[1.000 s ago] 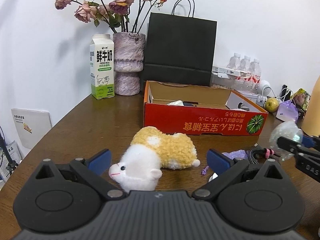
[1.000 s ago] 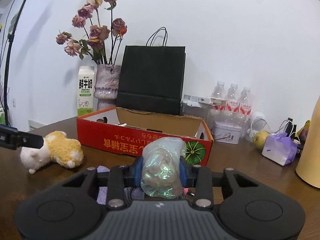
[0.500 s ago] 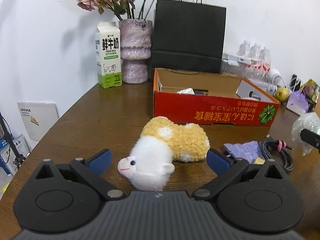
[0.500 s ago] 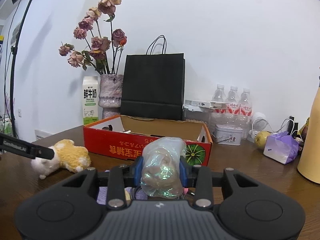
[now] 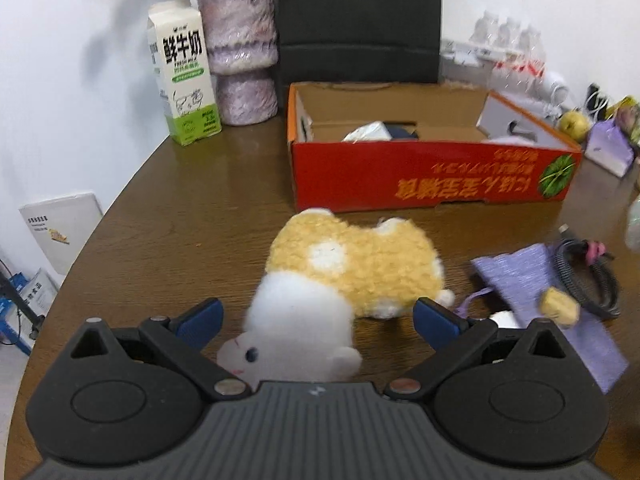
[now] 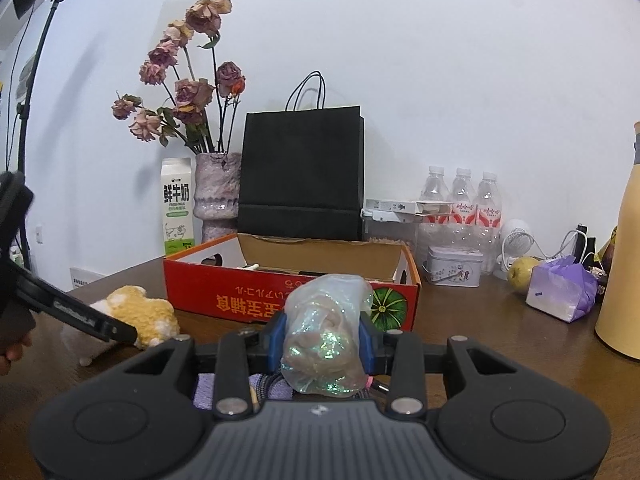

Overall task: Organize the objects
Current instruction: 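Grasp the glittery plastic bag with the right gripper while the left grasps the plush toy, then lift the plastic bag and plush toy and carry both over the box, then lower the plush toy and plastic bag into the box and open both grippers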

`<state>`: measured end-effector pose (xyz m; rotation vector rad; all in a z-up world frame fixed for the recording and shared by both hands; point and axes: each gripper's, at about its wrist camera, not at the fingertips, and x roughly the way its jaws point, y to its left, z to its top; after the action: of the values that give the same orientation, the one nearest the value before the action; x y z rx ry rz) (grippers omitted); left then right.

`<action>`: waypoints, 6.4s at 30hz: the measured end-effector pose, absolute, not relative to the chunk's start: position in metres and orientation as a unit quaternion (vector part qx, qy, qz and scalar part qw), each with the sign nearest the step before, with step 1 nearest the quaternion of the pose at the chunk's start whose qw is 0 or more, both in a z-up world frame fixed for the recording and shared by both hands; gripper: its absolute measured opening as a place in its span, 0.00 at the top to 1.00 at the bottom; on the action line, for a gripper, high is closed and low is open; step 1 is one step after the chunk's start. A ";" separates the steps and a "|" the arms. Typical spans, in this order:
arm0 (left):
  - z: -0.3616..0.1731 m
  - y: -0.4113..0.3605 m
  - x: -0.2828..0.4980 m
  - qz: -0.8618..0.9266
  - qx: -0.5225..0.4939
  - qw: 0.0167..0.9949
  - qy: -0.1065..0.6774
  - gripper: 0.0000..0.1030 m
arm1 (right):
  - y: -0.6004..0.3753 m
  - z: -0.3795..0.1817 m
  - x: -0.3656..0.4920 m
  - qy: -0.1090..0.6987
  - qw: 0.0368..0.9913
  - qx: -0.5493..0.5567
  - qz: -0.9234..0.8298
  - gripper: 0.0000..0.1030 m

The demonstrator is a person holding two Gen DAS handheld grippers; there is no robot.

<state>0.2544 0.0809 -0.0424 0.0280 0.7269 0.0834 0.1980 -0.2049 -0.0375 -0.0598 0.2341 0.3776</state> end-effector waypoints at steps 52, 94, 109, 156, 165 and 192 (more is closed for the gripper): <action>0.003 0.024 0.174 0.091 -0.075 0.974 0.193 0.51 | -0.190 -0.011 0.191 0.086 0.972 -0.043 0.216 0.66; 0.019 0.022 0.308 0.083 -0.082 0.975 0.190 0.50 | -0.169 0.004 0.324 0.104 0.972 -0.018 0.211 0.66; 0.016 0.031 0.352 0.070 -0.079 0.975 0.196 0.50 | -0.159 -0.001 0.373 0.116 0.969 -0.026 0.217 0.66; 0.011 0.040 0.423 0.069 -0.056 0.977 0.192 0.00 | -0.134 -0.016 0.439 0.158 0.962 -0.050 0.216 0.00; 0.018 0.036 0.413 0.061 -0.055 0.978 0.191 0.00 | -0.137 -0.008 0.433 0.161 0.961 -0.043 0.220 0.00; 0.019 0.043 0.320 0.054 -0.041 0.980 0.186 0.00 | -0.163 0.004 0.347 0.139 0.956 -0.072 0.250 0.00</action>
<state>0.3204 0.0433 0.0188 -0.0833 0.3740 0.1078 0.3474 -0.1634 0.0039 -0.1464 0.2823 0.5066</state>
